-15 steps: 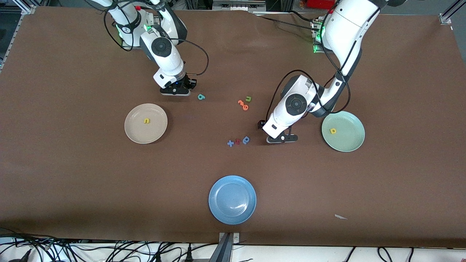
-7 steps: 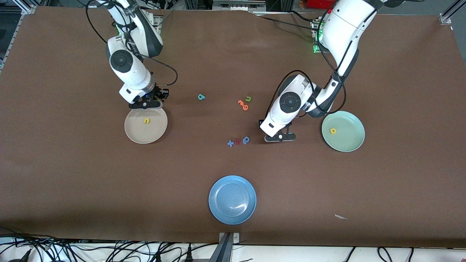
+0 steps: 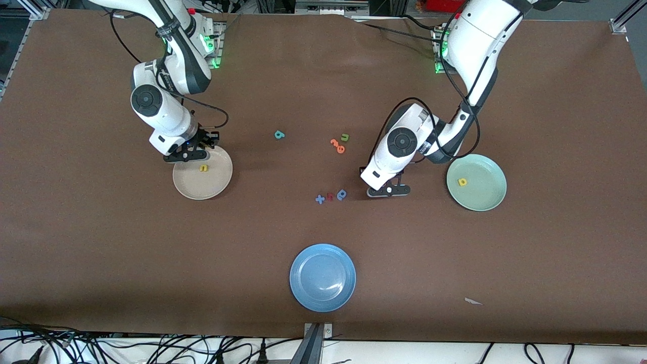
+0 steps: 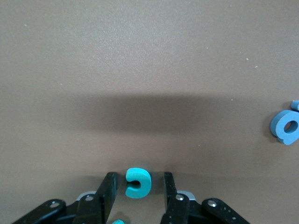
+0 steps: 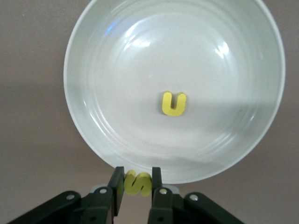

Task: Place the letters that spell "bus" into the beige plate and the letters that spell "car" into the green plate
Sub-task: 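Release the s in the beige plate while the left gripper lowers c into green plate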

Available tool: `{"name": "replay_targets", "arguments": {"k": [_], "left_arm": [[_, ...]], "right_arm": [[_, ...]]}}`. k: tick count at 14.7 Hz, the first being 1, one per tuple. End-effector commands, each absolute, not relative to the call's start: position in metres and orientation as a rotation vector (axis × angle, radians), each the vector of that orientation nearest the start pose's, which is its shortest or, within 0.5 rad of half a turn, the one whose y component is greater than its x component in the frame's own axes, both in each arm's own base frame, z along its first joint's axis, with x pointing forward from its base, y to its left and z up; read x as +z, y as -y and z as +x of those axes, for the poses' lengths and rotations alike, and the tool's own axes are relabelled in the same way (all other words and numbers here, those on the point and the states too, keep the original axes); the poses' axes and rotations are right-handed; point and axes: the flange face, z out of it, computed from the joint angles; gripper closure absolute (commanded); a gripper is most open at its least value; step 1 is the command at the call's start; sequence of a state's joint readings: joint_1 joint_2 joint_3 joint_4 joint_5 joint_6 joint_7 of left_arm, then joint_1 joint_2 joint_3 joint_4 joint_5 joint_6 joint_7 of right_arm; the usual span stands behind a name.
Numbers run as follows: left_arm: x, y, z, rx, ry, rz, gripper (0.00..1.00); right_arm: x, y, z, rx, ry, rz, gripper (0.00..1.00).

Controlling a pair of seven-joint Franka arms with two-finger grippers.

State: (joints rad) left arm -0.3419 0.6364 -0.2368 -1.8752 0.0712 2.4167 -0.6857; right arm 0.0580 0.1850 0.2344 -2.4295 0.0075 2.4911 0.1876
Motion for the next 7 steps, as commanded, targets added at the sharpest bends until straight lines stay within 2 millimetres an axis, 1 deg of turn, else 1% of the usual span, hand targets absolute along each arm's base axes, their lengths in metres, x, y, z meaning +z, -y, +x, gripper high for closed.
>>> {"name": "replay_targets", "arguments": {"k": [1, 2, 6, 7], "left_arm": [[0.1734, 0.3409, 0.5291, 0.176, 0.145, -3.149, 0.66], [0.1734, 0.3409, 0.5291, 0.176, 0.145, -3.149, 0.69], [0.1723, 0.3405, 0.5281, 0.179, 0.144, -3.147, 0.8], [0.1723, 0.3405, 0.528, 0.179, 0.144, -3.147, 0.81]], "right_arm": [[0.2148, -0.1434, 0.4637, 0.186, 0.141, -3.103, 0.02], [0.214, -0.1434, 0.4635, 0.188, 0.145, -3.103, 0.0], [0.2157, -0.144, 0.4631, 0.19, 0.146, -3.105, 0.0], [0.2177, -0.1467, 0.4624, 0.188, 0.137, -3.106, 0.0]]}}
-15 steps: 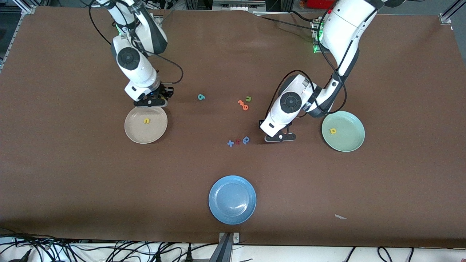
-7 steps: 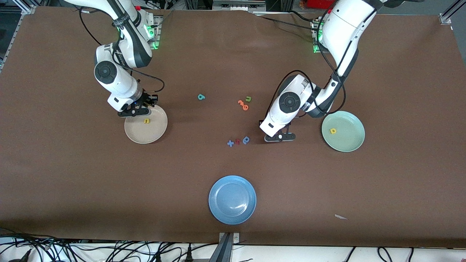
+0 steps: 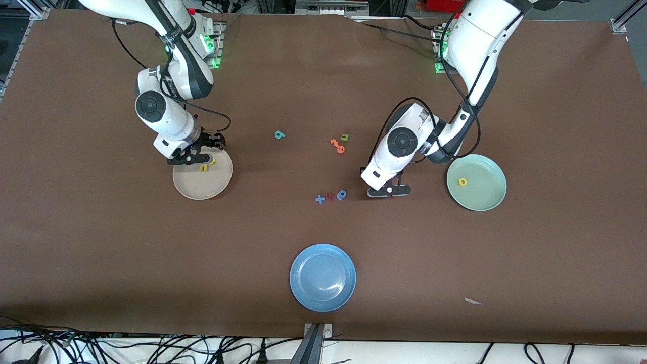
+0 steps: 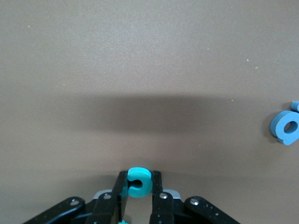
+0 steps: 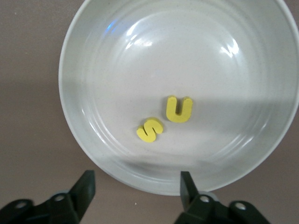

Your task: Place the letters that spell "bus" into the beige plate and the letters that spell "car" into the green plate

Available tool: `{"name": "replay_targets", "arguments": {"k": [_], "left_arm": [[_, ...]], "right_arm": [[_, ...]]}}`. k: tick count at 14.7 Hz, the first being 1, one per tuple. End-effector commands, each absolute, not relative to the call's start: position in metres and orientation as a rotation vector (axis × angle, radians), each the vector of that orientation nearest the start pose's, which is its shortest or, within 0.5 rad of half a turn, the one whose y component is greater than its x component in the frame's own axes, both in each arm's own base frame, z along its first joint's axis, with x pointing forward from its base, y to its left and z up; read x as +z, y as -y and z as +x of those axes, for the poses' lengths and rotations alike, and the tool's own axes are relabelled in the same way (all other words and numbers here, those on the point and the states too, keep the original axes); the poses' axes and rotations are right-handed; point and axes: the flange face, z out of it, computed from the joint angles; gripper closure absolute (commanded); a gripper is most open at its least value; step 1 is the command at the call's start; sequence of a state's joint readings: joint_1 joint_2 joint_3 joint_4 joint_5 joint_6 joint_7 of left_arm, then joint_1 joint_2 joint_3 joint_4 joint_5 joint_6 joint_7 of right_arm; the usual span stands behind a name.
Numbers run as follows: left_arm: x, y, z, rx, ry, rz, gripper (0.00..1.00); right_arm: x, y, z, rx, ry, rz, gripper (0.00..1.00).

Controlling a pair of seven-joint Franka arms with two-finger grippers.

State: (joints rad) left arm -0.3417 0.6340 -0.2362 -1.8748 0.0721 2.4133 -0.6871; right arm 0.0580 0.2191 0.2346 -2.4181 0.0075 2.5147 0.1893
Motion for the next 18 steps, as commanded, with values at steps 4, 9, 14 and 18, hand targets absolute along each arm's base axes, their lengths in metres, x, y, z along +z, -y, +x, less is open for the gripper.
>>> {"name": "replay_targets", "arguments": {"k": [4, 9, 14, 18], "left_arm": [[0.186, 0.33, 0.537, 0.192, 0.138, -3.129, 0.86], [0.229, 0.251, 0.577, 0.321, -0.098, -3.086, 0.87], [0.252, 0.143, 0.596, 0.489, -0.396, -3.038, 0.87], [0.241, 0.085, 0.6, 0.548, -0.633, -2.856, 0.85]], "right_arm": [[0.22, -0.218, 0.436, 0.164, -0.113, -3.128, 0.0], [0.208, -0.294, 0.399, 0.083, -0.271, -3.088, 0.0], [0.176, -0.338, 0.37, 0.037, -0.291, -3.03, 0.0], [0.166, -0.338, 0.368, 0.043, -0.292, -3.03, 0.01]]}}
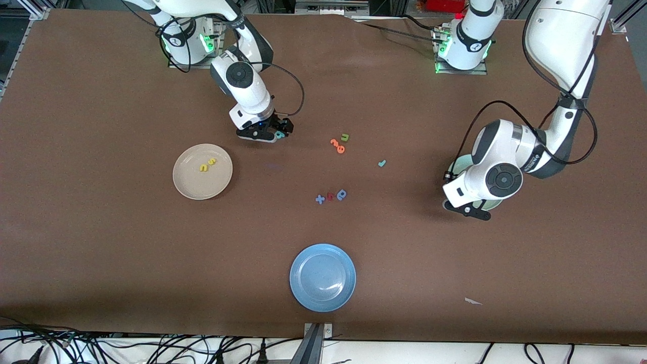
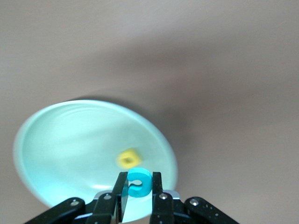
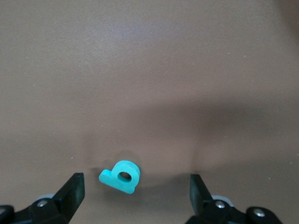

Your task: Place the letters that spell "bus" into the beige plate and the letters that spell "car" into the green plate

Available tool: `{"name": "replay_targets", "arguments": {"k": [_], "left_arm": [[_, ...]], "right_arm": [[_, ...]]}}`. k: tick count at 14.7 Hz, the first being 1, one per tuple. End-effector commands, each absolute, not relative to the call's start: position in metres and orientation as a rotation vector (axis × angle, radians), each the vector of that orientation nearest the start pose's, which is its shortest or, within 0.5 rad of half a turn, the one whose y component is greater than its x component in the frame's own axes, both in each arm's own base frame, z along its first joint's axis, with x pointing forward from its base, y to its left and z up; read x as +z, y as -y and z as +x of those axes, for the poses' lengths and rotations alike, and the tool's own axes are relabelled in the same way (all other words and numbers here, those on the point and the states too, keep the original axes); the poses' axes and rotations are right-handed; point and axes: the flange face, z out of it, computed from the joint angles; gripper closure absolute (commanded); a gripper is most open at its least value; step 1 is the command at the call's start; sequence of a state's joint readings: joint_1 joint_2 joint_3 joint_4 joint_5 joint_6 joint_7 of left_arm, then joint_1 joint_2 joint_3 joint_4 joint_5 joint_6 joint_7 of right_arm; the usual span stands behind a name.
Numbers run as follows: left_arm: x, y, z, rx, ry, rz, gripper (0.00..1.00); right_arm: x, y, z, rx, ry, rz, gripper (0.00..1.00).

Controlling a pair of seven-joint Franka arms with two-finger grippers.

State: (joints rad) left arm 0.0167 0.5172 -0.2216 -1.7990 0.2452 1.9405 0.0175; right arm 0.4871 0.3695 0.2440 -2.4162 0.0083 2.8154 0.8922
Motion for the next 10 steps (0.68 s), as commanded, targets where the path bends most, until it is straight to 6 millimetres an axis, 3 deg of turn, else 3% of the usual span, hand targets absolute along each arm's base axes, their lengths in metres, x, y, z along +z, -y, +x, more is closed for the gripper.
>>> {"name": "replay_targets", "arguments": {"k": [1, 2, 3, 5, 6, 10], "left_arm": [[0.237, 0.077, 0.601, 0.563, -0.671, -2.853, 0.7], [0.237, 0.074, 0.602, 0.568, -0.687, -2.858, 0.14], [0.237, 0.073, 0.602, 0.566, -0.659, -2.877, 0.0], [0.238, 0.085, 0.602, 0.552, -0.496, -2.972, 0.0], [0.24, 0.094, 0.603, 0.523, -0.409, -3.017, 0.0], [0.243, 0.175, 0.581, 0.443, -0.162, -3.112, 0.0]], "right_arm": [[0.162, -0.338, 0.367, 0.049, -0.293, -3.032, 0.01], [0.162, -0.339, 0.367, 0.044, -0.291, -3.027, 0.02], [0.16, -0.339, 0.368, 0.037, -0.29, -3.022, 0.04], [0.159, -0.338, 0.367, 0.039, -0.29, -3.023, 0.18], [0.159, -0.338, 0.367, 0.039, -0.286, -3.024, 0.32], [0.159, -0.337, 0.369, 0.033, -0.27, -3.028, 0.9]]}}
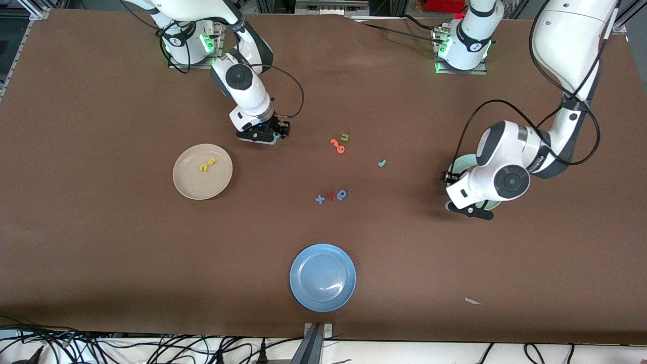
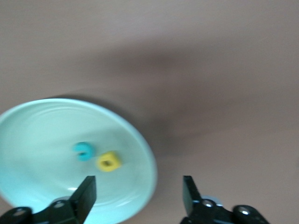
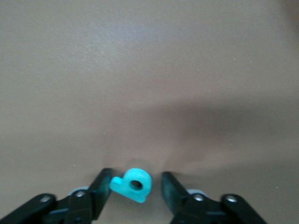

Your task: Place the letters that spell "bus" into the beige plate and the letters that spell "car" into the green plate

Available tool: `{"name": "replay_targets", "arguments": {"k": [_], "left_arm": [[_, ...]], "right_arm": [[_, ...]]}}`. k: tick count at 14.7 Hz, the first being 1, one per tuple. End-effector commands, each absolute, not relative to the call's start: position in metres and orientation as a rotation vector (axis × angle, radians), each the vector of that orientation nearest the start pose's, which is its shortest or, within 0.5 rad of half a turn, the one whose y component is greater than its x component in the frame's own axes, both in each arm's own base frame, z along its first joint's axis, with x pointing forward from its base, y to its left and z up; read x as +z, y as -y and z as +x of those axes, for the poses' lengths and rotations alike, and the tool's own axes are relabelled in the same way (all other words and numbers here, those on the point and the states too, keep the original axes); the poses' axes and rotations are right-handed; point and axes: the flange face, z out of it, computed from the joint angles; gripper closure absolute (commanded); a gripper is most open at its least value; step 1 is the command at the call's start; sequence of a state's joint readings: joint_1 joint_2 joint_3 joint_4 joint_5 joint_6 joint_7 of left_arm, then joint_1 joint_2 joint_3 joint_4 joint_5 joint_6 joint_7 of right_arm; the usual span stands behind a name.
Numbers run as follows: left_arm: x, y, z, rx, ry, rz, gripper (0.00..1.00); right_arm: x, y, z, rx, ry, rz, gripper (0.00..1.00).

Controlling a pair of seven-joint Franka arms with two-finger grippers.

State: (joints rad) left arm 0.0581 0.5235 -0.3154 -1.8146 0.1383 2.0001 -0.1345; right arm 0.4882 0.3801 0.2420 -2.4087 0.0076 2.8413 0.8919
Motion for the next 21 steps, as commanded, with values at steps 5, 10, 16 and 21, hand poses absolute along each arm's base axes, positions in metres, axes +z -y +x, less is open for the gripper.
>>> {"name": "replay_targets", "arguments": {"k": [5, 10, 16, 21], "left_arm": [[0.226, 0.25, 0.526, 0.27, 0.081, -3.185, 0.0], [0.201, 0.293, 0.487, 0.17, 0.181, -3.166, 0.0], [0.188, 0.311, 0.471, 0.169, 0.213, -3.131, 0.13], [0.182, 0.316, 0.47, 0.175, 0.221, -3.128, 0.32]], "right_arm": [[0.17, -0.337, 0.372, 0.008, -0.226, -3.03, 1.0], [0.23, -0.302, 0.4, 0.024, -0.176, -3.108, 1.0], [0.278, -0.191, 0.478, 0.212, 0.06, -3.171, 1.0], [0.273, -0.146, 0.509, 0.227, 0.165, -3.143, 1.0]]}}
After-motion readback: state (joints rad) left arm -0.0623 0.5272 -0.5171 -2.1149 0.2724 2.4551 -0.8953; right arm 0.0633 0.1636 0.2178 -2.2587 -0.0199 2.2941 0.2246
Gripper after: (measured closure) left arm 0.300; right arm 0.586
